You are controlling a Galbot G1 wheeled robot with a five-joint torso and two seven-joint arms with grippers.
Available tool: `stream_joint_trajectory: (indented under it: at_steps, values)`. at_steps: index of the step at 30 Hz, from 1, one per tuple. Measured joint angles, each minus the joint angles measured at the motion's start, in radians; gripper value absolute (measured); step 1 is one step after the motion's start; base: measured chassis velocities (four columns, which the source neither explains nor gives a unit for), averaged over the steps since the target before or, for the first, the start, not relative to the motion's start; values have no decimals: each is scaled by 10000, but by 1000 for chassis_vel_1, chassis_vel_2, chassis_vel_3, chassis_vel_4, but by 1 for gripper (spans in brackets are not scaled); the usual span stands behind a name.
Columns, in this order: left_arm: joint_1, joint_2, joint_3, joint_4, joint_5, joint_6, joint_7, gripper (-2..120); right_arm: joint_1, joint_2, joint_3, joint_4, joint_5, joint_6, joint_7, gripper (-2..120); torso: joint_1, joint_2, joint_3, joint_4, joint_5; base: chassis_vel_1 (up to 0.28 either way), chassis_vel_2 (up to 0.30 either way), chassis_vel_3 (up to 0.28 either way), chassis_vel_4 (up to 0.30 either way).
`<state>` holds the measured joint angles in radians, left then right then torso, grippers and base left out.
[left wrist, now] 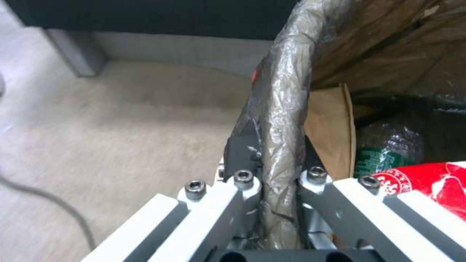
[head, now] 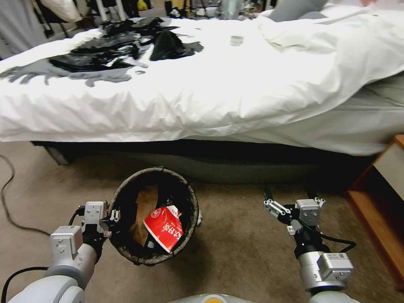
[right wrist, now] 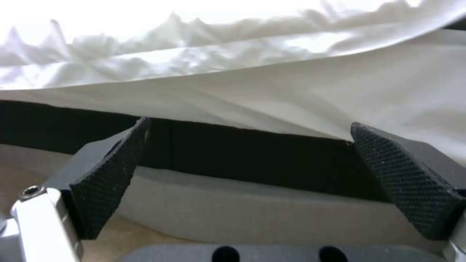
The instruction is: Pick up the trash bin, then pick up the garbage from the floor and place it into the trash bin.
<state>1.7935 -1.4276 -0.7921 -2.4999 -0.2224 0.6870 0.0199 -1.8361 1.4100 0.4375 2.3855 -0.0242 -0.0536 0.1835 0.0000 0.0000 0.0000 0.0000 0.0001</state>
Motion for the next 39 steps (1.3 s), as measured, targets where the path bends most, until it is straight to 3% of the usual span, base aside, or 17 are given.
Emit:
stream_joint_trajectory:
  at_steps: [26, 31, 39]
  values:
    - [1, 0, 0, 0, 1, 0, 0, 1, 166, 157, -178, -310, 80, -178, 121, 100, -1, 0, 0, 2, -1, 94, 101, 94, 104]
    - [0, 0, -1, 0, 2, 0, -3, 1, 764, -94, -214, -625, 723, -944, 180, 100, 0, 0, 0, -3, -1, 0, 0, 0, 0]
    - [0, 0, -1, 0, 0, 0, 0, 1, 2645, -940, -802, -1746, 2814, -2667, 729, 100, 0, 0, 0, 0, 0, 0, 0, 0, 0]
